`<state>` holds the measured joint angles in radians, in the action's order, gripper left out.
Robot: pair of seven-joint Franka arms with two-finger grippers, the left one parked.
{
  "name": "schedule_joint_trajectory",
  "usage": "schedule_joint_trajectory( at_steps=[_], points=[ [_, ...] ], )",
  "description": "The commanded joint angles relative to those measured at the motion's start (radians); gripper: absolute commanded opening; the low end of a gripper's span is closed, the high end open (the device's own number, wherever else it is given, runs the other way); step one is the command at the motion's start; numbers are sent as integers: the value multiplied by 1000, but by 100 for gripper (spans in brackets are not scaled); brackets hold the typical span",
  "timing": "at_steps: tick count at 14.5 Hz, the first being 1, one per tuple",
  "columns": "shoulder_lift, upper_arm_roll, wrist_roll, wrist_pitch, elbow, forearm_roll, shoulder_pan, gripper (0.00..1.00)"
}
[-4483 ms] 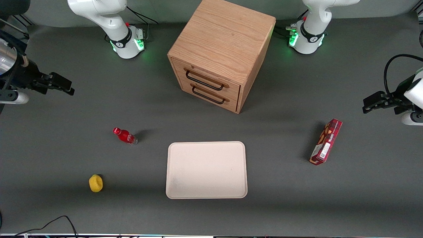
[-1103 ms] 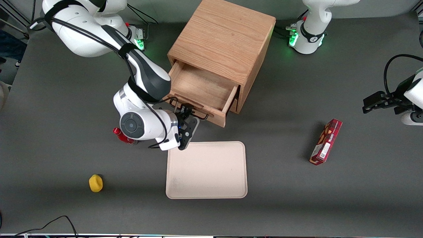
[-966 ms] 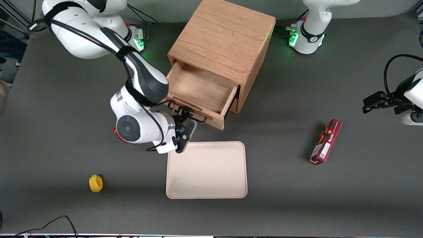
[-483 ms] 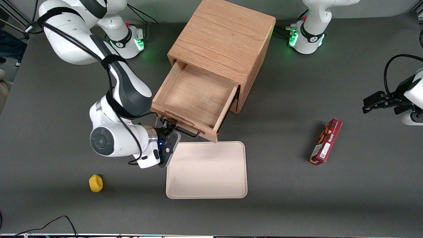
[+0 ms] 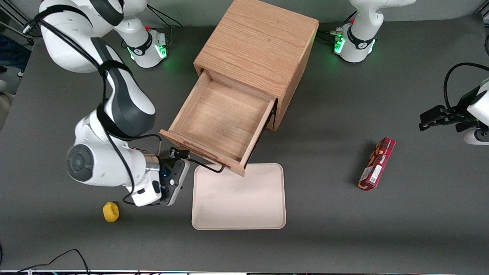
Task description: Open upper drawer
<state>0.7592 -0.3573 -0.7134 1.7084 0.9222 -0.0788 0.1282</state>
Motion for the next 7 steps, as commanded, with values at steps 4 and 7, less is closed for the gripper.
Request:
schedule_joint_trajectory(
  at_steps=[4, 7],
  points=[
    [-271, 92, 260, -146, 12, 7, 5, 100],
    [-342, 123, 443, -286, 18, -9, -10, 100]
  ],
)
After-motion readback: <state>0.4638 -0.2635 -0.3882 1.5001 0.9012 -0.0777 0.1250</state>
